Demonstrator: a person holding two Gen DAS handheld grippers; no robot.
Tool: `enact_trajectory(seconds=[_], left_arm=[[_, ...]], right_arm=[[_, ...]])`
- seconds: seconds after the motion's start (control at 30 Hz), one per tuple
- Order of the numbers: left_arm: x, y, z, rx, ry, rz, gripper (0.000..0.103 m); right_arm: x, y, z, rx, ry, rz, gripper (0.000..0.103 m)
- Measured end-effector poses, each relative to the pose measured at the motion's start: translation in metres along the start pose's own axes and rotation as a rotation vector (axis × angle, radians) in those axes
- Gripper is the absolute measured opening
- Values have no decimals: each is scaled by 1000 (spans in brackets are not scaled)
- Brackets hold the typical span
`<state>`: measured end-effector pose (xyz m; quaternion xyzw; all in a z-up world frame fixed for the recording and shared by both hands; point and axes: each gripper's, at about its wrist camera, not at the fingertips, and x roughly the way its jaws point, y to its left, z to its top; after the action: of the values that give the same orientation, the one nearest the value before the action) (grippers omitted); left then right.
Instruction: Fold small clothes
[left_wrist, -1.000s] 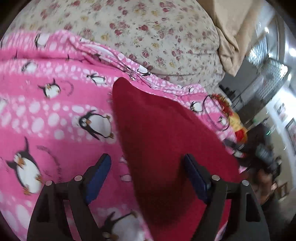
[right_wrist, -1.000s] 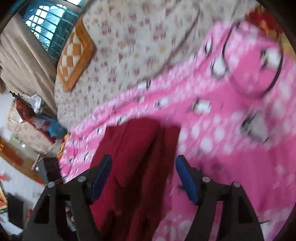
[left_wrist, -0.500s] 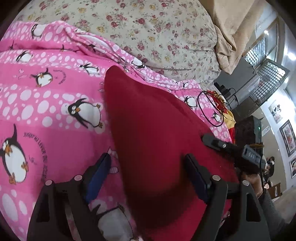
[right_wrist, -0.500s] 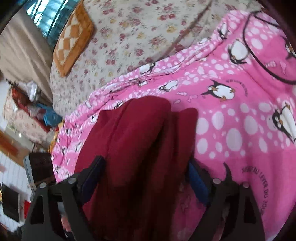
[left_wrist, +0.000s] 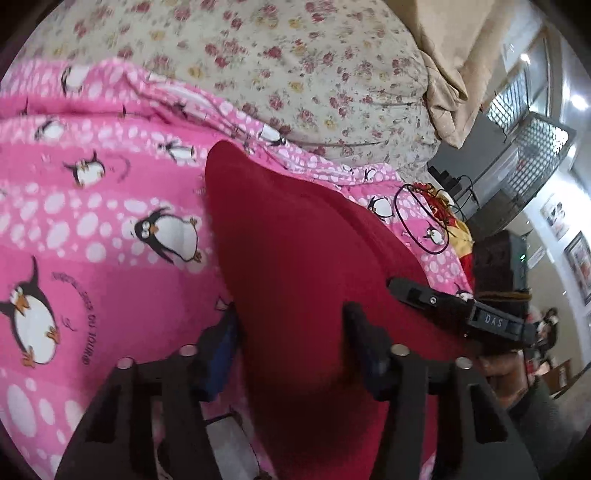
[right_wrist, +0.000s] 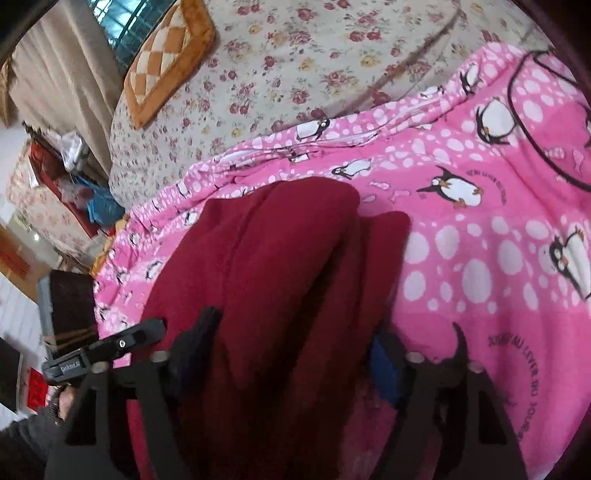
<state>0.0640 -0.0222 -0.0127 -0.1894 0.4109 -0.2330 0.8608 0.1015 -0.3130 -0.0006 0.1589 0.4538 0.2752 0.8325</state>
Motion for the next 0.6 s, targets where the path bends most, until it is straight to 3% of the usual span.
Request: enact_trajectory(seconds=[0.07,0.17,0.3,0.47,0.6], left_arm=[[-5,-7,3,45,-14,2,14],[-18,-8,13,79,-54,11,12],[-43,17,30,21,-120,55,12],[-73,58,41,-59,-144,156,12],[-57,85,45,-122,-87,214,19]], right_arm=[[-5,5,3,-13,-3,-7,48],[-6,7,9,16,-16,10,41],[11,28,24,11,-26,76,40],[53,66,39,-3,-14,142,40],[82,84,46,-36,-17,135,41]])
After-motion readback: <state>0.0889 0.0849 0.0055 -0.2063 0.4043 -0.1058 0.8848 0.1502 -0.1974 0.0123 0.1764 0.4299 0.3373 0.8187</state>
